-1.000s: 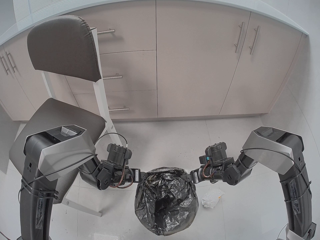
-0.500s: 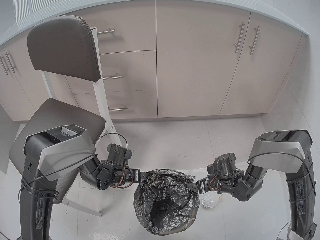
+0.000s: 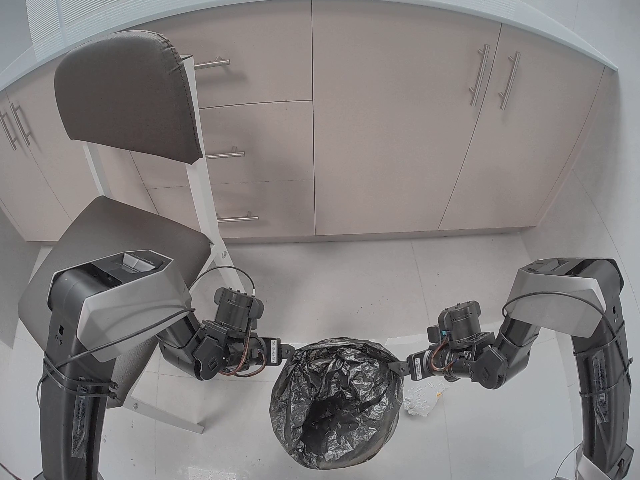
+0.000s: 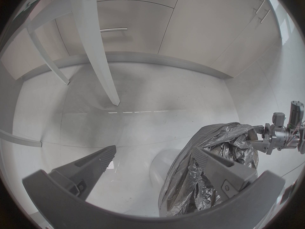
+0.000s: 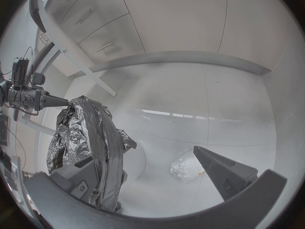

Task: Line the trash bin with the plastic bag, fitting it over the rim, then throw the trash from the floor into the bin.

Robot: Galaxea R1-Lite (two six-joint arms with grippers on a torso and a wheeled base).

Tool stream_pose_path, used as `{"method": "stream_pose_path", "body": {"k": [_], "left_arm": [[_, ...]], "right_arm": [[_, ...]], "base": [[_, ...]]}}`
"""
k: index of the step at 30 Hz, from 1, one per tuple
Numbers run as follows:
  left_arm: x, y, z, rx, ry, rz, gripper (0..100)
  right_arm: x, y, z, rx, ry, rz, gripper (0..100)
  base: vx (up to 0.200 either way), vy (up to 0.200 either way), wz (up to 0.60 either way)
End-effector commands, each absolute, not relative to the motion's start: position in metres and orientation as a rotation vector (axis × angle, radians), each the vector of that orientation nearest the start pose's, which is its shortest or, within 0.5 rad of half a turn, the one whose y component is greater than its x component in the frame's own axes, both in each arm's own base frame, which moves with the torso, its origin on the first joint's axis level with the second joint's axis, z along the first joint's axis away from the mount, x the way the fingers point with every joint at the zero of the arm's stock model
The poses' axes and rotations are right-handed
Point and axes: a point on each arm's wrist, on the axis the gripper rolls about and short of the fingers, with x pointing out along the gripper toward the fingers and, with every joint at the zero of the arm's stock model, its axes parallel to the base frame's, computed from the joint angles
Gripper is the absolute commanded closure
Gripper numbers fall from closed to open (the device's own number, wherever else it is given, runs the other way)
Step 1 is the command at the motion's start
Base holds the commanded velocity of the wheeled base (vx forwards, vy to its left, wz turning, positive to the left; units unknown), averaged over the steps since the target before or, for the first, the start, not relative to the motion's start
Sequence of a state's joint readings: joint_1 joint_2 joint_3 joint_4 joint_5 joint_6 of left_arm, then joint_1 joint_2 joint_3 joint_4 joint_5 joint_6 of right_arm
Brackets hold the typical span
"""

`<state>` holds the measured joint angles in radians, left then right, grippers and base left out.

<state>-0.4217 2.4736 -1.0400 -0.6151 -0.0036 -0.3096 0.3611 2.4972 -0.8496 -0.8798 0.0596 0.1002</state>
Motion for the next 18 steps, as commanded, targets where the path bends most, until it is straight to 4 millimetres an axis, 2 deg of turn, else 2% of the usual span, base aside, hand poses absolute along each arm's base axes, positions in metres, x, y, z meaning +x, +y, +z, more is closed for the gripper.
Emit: {"method": "stream_pose_path", "body": {"k": [1,6,12,18], "left_arm": [[0.369,-0.166,-0.053,-0.117,0.86,-0.271,0],[0.369,-0.166,-0.053,-0.118,0.86,-0.27,0],[0.369,-0.166,-0.053,-0.117,0.86,-0.271,0],[0.369,-0.166,-0.053,-0.117,0.86,-0.271,0]], "right_arm": [[0.361,0.128,-0.07,0.0,0.797,0.37,0],[0.365,0.13,-0.068,-0.01,0.869,0.36,0],[0.377,0.134,-0.055,-0.044,1.058,0.316,0],[0.374,0.132,-0.052,-0.038,1.053,0.321,0]], "base": [[0.0,0.0,0.0],[0.0,0.0,0.0],[0.0,0.0,0.0],[0.0,0.0,0.0]]}}
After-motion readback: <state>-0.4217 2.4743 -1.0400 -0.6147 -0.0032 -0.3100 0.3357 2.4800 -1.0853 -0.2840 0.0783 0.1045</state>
